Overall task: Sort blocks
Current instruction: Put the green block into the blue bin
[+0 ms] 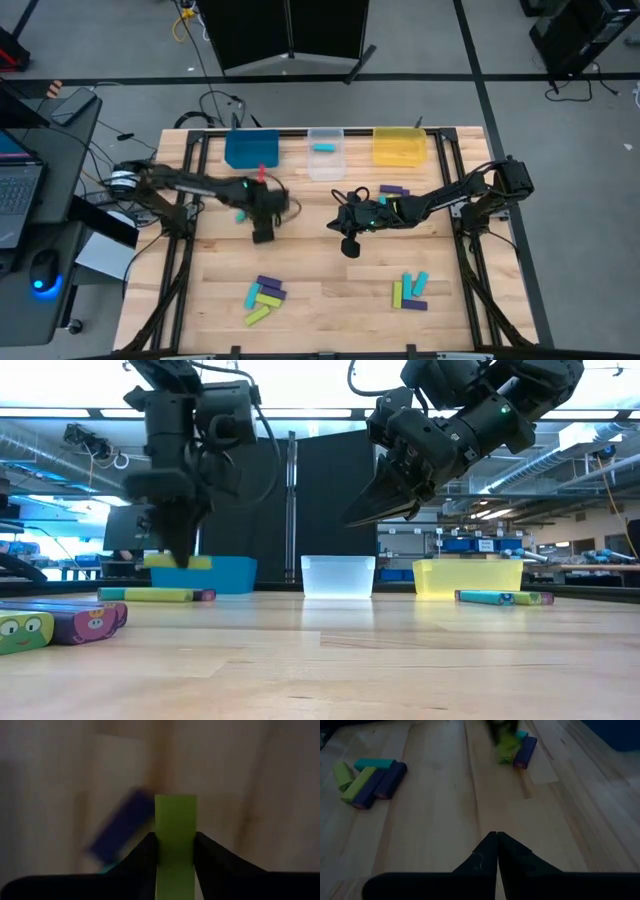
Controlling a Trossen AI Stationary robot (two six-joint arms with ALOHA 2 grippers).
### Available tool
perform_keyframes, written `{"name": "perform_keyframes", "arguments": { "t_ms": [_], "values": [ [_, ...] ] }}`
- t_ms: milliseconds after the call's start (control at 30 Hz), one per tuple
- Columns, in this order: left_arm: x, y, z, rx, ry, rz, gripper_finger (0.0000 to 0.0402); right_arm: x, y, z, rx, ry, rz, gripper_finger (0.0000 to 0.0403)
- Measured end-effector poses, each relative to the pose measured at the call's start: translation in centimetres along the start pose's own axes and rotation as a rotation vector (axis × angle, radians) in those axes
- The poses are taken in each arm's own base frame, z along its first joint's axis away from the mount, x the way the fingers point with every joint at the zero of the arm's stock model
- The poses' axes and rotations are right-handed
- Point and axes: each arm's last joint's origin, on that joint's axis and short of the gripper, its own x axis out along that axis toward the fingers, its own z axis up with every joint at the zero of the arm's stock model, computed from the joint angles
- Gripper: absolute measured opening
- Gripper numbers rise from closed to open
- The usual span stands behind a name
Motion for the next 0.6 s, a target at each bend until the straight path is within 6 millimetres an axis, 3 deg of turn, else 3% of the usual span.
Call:
{"name": "perform_keyframes", "arguments": {
  "t_ms": [200,433,600],
  "values": [
    [-2.6,5.8,-0.3,-0.136,-0.077,0.055,0.0106,0.0,0.0,0.0,0.0,-0.001,0.0,0.0023],
    [-5.2,12.6,0.4,-0.179,-0.084,0.222,0.0106,0.0,0.0,0.0,0.001,-0.003,0.001,0.0023],
    [-5.6,17.6,0.4,-0.316,-0.037,0.262,0.0106,0.0,0.0,0.1,0.001,-0.007,0.001,0.0023]
  ]
}}
